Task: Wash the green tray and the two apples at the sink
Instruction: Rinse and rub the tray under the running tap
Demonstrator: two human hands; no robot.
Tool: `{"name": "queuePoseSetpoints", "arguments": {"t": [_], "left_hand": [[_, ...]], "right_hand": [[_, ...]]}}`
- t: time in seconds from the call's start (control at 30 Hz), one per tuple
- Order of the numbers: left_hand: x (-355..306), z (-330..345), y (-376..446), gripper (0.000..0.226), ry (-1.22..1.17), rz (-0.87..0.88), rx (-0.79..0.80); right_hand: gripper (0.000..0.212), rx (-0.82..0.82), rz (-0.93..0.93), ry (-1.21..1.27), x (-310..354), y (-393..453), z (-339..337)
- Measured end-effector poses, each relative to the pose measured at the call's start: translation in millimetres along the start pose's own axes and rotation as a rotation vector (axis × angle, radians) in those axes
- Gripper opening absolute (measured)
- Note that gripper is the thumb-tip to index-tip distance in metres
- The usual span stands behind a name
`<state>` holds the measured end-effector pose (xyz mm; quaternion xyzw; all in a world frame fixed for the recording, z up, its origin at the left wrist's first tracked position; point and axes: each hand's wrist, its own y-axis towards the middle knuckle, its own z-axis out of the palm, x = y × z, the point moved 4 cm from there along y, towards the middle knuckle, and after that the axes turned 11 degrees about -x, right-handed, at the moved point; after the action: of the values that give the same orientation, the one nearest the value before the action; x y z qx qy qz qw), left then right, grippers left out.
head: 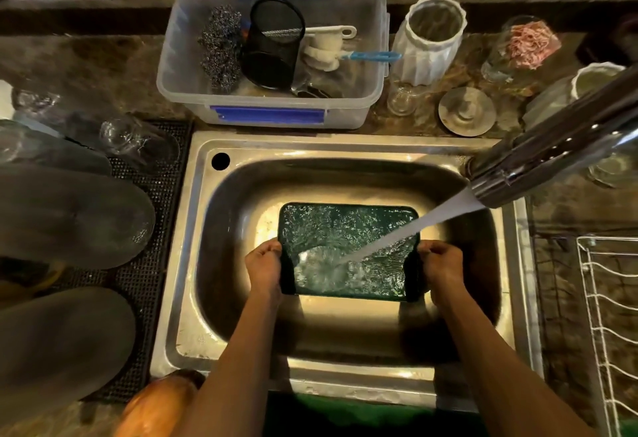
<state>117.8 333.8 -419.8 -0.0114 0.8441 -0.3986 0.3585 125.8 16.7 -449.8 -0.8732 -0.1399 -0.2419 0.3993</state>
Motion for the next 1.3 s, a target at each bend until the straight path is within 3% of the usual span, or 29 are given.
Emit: {"name": "queuePoseSetpoints", "arguments": {"t": [0.27,0.53,0.73,0.93,1.0,1.17,1.3], "left_hand": [[-2,-6,0,0.021,0.082,0.014,0.015],[-16,-39,-7,0.02,0.206,0.176,-0.024],[-20,-64,-69,0.023,0.364,0.558,0.064],[15,-86,-120,0.02,0.669,1.105,0.045],[29,-90,-136,0.031,0.792,1.251,0.085],[65,-104,-144,0.051,1.046,1.454,0.149],[74,-114,-143,0.062,1.116,1.451,0.128]], "right_hand": [[0.023,0.024,-0.052,-0.066,0,1,0],[0.022,0.057,-0.215,-0.26,3,-24,-19],[0.028,0.093,-0.303,-0.218,8,-45,-38],[0.017,0.056,-0.314,-0.051,15,-44,-69],[0.02,0.067,-0.287,0.058,30,-60,-85],[0.02,0.076,-0.229,0.325,49,-70,-112],[0.021,0.101,-0.226,0.427,65,-77,-130]]}}
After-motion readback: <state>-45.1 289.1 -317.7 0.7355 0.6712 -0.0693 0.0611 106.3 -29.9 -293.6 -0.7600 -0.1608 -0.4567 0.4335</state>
